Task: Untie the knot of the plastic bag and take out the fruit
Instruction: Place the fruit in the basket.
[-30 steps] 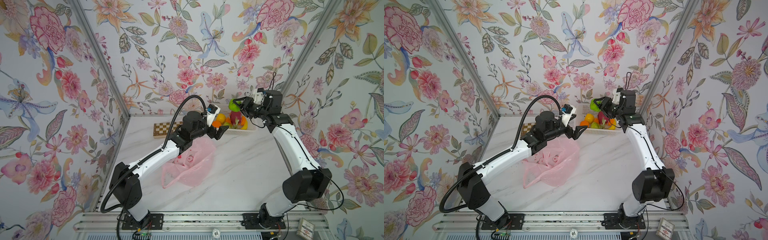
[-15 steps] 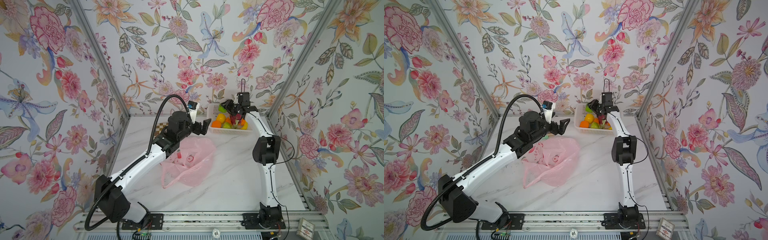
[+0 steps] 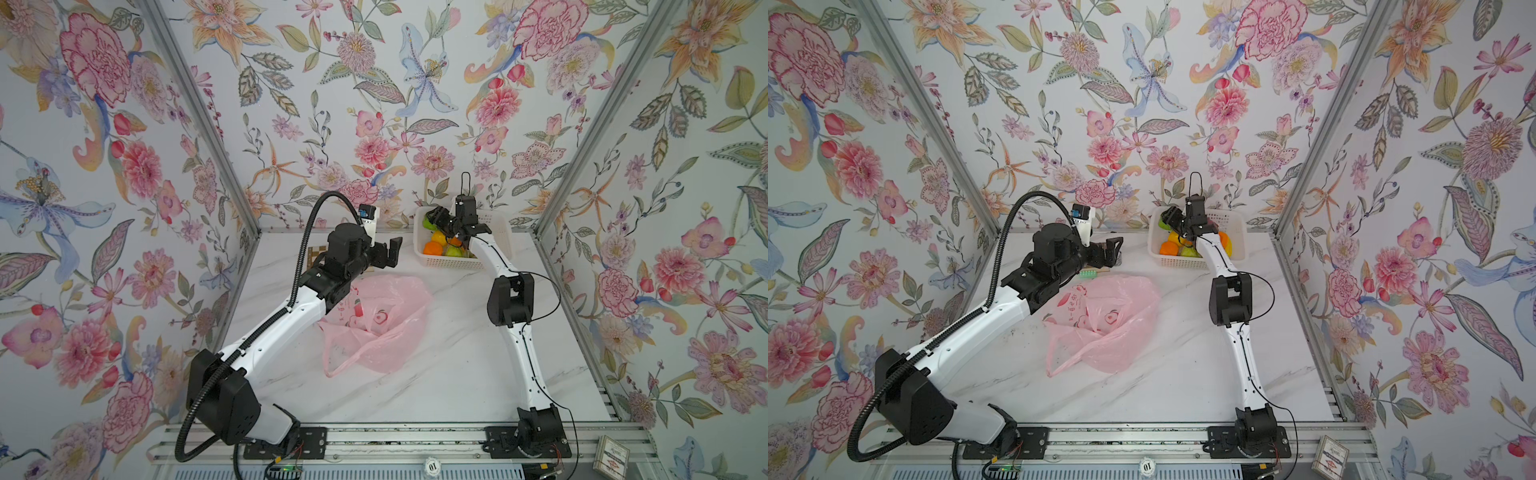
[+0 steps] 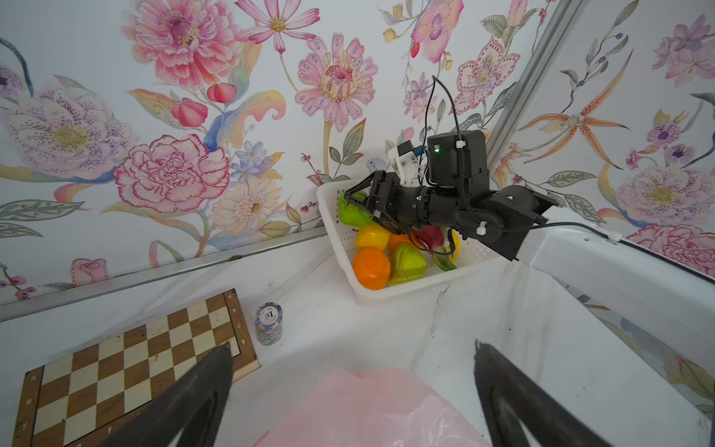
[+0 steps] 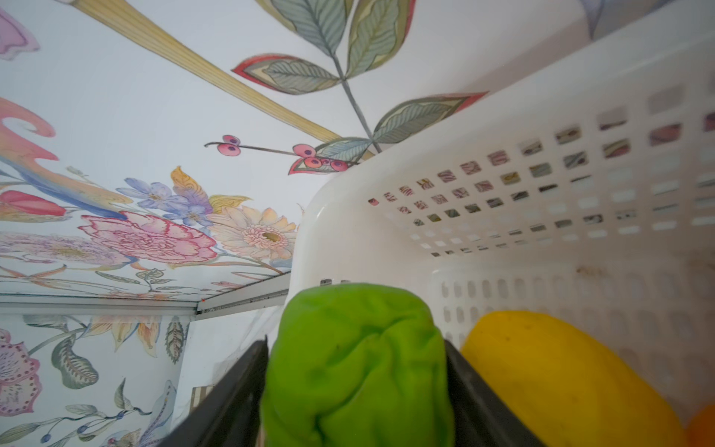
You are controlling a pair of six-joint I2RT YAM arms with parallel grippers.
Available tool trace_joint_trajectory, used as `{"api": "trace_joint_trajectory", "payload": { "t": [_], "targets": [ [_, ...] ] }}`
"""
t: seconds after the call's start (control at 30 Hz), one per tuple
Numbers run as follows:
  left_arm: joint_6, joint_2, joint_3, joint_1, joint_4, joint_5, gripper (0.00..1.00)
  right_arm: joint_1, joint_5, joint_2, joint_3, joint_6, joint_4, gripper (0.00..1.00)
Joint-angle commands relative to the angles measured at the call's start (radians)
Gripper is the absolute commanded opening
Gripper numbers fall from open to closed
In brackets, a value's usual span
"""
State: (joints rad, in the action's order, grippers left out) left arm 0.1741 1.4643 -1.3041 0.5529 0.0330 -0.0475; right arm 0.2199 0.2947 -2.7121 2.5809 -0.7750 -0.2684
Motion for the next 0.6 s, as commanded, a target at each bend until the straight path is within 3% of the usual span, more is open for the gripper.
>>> {"api": "trace_joint_trajectory", "payload": {
  "t": [0.0,0.27,0.4,0.57],
  "targets": [
    [0.031,-0.034,0.029,-0.032,-0.012,0.049,0.99,-0.016,-0.009,0.027,0.033,0.02,0.001,0.76],
    [0.066,-0.119,0.191,-0.119,-0.087,0.214,0.99,-0.076,0.088,0.244,-0.053,0.073,-0.116,0.85],
    [0.107,-0.223,0.364,-0.203,-0.162,0.339,0.99,-0.122,0.064,0.507,-0.35,0.141,-0.1,0.87],
    [0.027,-0.325,0.563,-0.258,-0.209,0.523,0.99,-0.194,-0.058,0.875,-0.879,0.226,0.089,0.9]
  ]
}}
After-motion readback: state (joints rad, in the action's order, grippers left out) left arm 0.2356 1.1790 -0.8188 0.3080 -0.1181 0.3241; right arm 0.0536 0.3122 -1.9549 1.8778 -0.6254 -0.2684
